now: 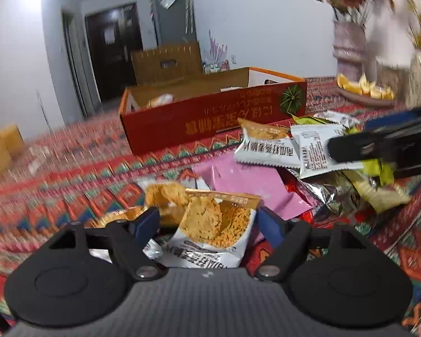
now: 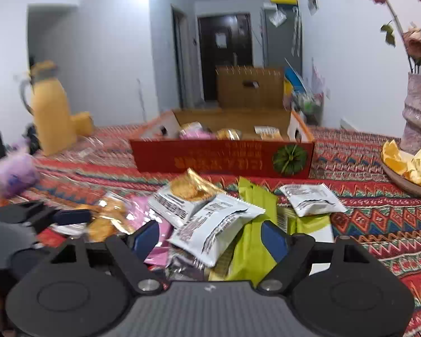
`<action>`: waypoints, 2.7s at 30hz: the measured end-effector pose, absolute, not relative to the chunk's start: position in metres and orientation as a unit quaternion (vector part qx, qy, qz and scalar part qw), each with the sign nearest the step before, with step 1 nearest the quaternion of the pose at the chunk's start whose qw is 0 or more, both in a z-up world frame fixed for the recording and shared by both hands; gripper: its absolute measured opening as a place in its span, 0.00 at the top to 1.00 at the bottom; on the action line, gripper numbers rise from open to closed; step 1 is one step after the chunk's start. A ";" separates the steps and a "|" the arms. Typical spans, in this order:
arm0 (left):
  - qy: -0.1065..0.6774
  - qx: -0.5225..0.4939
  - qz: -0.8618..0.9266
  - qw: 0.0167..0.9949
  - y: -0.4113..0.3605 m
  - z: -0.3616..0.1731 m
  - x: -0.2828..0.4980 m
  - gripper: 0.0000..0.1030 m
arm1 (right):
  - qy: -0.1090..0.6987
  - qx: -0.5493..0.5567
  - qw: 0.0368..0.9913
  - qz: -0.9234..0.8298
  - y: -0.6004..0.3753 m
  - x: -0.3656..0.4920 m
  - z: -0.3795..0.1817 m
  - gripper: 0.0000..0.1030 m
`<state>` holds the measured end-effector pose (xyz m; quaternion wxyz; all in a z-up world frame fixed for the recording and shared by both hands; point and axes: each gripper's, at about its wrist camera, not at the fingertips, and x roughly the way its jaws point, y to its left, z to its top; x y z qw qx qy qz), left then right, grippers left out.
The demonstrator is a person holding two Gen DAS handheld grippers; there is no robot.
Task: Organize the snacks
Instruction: 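Grasp a crisp packet with the left tool while the right tool grasps a white packet, then carry both packets into the orange box and open both tools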
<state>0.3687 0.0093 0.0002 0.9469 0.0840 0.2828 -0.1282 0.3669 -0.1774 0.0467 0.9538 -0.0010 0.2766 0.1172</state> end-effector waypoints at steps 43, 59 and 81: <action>0.291 -0.016 -0.099 0.951 -0.013 0.044 0.217 0.56 | 0.234 0.010 0.964 0.126 -0.239 0.220 0.041 0.54; 0.263 -0.003 -0.112 0.958 -0.024 0.081 0.243 0.56 | 0.224 0.002 0.966 0.131 -0.260 0.234 0.051 0.54; 0.351 -0.022 -0.115 0.929 -0.040 0.102 0.664 0.55 | 0.218 -0.085 0.964 0.126 -0.235 0.633 0.125 0.54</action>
